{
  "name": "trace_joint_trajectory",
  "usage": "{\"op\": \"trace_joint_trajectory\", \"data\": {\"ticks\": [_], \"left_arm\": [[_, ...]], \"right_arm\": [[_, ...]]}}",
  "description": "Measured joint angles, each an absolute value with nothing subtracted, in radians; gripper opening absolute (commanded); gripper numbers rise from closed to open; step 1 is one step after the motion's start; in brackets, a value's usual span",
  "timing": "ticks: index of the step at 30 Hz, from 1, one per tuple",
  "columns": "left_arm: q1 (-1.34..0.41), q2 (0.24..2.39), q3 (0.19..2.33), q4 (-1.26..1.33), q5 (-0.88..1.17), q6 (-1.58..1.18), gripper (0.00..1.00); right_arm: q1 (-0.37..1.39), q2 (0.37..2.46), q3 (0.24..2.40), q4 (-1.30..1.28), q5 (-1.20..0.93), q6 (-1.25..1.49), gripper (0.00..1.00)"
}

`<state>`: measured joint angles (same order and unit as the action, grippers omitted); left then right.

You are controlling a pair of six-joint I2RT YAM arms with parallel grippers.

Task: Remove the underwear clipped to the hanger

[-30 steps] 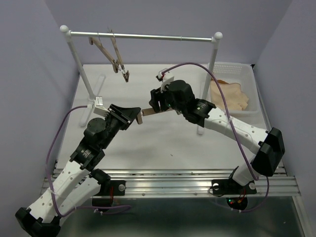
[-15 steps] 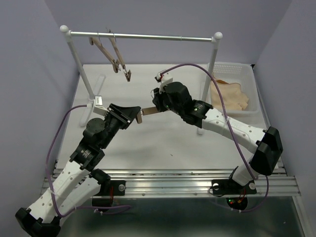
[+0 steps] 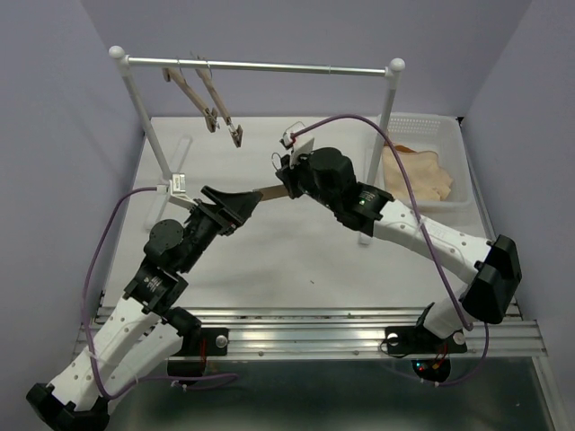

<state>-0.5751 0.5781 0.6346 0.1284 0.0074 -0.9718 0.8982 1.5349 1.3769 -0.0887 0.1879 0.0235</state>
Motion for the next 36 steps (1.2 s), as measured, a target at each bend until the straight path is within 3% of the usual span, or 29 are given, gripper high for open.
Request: {"op": "trace_joint_trajectory", "data": {"ticks": [15, 36], "left_arm": [[-0.577, 0.532, 0.636, 0.002, 0.04, -0.931, 0.99], [-0.577, 0.282, 0.613, -0.233, -0.216, -0.902, 0.99]], "right_arm": [[0.887, 1.456, 1.364, 0.209, 0.192, -0.212, 0.01], [0.682, 1.595, 1.514, 0.51, -0.088, -0.27, 0.01]]}}
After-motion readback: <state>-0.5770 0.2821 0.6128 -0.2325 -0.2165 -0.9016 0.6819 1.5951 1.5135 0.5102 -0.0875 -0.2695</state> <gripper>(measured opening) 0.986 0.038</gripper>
